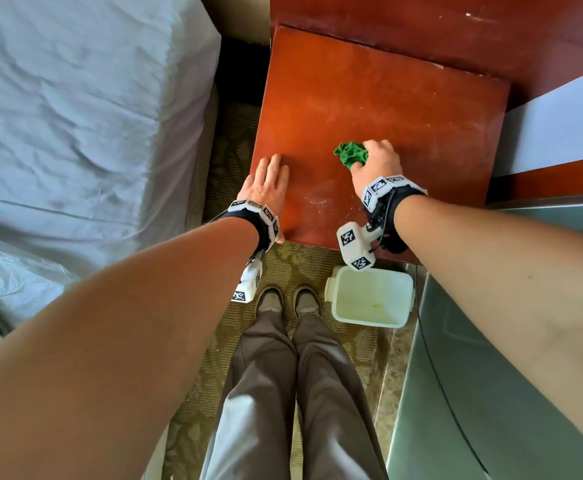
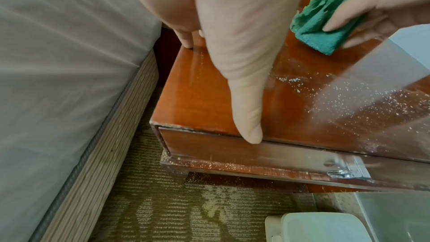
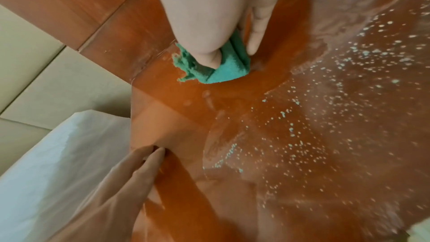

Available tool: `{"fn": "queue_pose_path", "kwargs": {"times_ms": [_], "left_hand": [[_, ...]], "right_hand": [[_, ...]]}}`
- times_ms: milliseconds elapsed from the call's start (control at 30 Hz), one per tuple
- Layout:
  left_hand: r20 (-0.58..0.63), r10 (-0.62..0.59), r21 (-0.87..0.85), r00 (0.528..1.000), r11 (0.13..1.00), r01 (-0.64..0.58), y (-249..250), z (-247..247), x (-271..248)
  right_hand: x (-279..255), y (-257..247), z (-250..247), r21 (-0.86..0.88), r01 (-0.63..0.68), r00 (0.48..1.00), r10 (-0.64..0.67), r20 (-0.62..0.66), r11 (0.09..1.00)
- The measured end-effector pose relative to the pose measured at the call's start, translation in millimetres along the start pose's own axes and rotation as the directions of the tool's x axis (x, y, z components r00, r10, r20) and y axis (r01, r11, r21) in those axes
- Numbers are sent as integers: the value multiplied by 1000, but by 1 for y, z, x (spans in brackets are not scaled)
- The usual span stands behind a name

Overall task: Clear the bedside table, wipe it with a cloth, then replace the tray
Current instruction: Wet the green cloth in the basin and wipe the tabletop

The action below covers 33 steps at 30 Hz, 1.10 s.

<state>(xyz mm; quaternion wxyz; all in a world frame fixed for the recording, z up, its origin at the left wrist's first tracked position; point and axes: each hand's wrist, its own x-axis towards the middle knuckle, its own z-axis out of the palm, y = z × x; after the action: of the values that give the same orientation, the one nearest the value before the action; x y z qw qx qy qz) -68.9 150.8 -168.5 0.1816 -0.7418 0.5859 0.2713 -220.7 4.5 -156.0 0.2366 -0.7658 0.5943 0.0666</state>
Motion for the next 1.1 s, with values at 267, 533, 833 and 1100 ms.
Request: {"fn": "queue_pose_path", "kwargs": {"times_ms": [267,533,833,1100], "left_hand": [[-49,-33,-19,998,999,33,6,2,3],[-36,-42,-29,998,999,41,9,-1,3],[-32,-55,-6,998,998,54,12,-1,3],[-37,-48,5,998,999,48,10,2,5]], "right_hand": [[-8,-15,15,-43,254,965,-250,79,966],[-48,-9,20,-69,553,790,-496,359,830],[-60,15,19,31,437,869,-430,246,899],[-4,13,11,50,91,996,-90,-21,995]]}}
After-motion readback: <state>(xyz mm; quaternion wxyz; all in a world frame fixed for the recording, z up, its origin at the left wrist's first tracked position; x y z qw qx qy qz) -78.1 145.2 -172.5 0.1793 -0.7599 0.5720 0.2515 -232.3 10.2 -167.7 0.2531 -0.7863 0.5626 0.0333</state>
